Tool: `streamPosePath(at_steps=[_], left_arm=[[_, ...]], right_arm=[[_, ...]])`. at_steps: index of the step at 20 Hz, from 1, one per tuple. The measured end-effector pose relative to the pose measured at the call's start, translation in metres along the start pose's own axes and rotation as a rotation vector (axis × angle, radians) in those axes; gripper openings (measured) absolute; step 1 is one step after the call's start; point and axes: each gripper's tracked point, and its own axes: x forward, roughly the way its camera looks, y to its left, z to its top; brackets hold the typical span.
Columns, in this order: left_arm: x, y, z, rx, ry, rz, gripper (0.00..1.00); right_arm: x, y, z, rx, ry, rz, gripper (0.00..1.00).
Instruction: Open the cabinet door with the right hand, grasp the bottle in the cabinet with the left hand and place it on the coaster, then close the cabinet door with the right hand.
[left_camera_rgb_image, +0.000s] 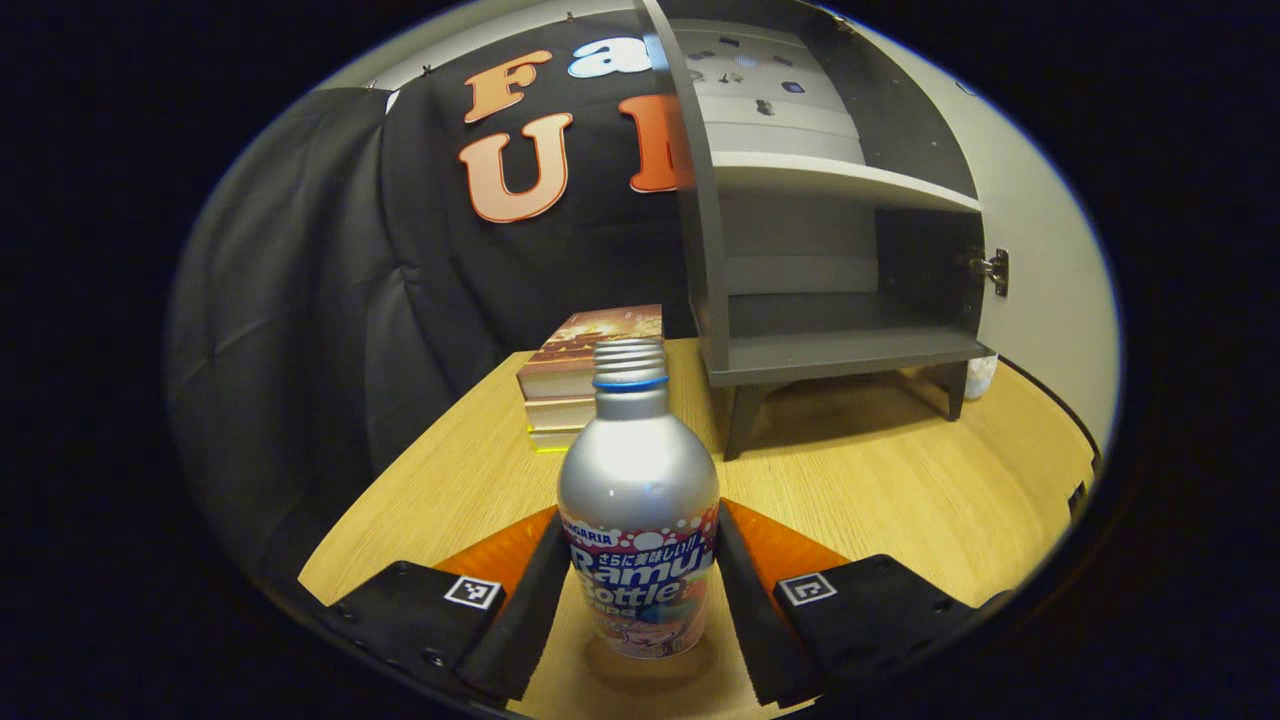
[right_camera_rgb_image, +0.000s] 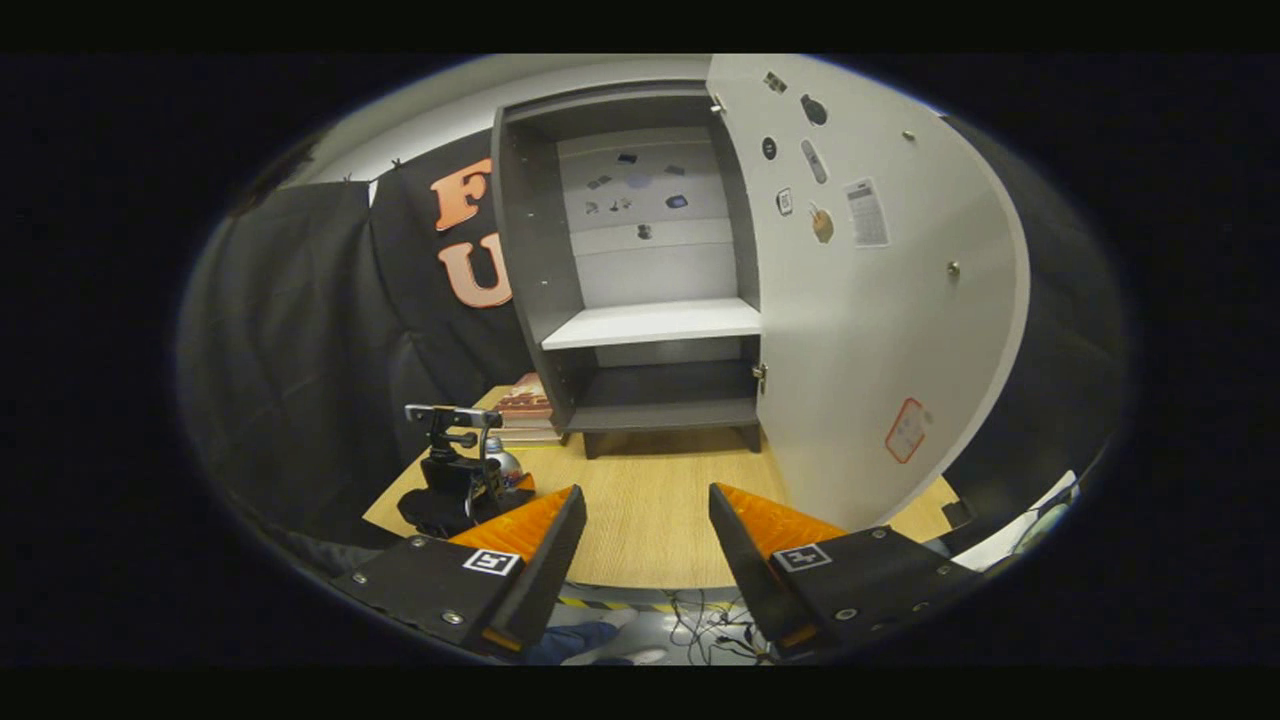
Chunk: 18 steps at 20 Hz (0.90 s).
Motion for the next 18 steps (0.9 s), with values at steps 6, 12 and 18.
streamPosePath(at_steps=[6, 12, 18], left_arm=[[-0.002, -0.001, -0.006, -0.011, -0.016, 0.005, 0.86], [-0.016, -0.002, -0.019, -0.029, 0.017, 0.017, 0.86], [-0.027, 0.002, -0.027, -0.018, 0.027, 0.034, 0.86]], right_arm=[[0.01, 0.0, -0.007, 0.015, 0.039, 0.013, 0.77], [0.009, 0.002, -0.007, 0.018, 0.04, 0.025, 0.77], [0.004, 0.002, -0.01, 0.028, 0.044, 0.031, 0.77]])
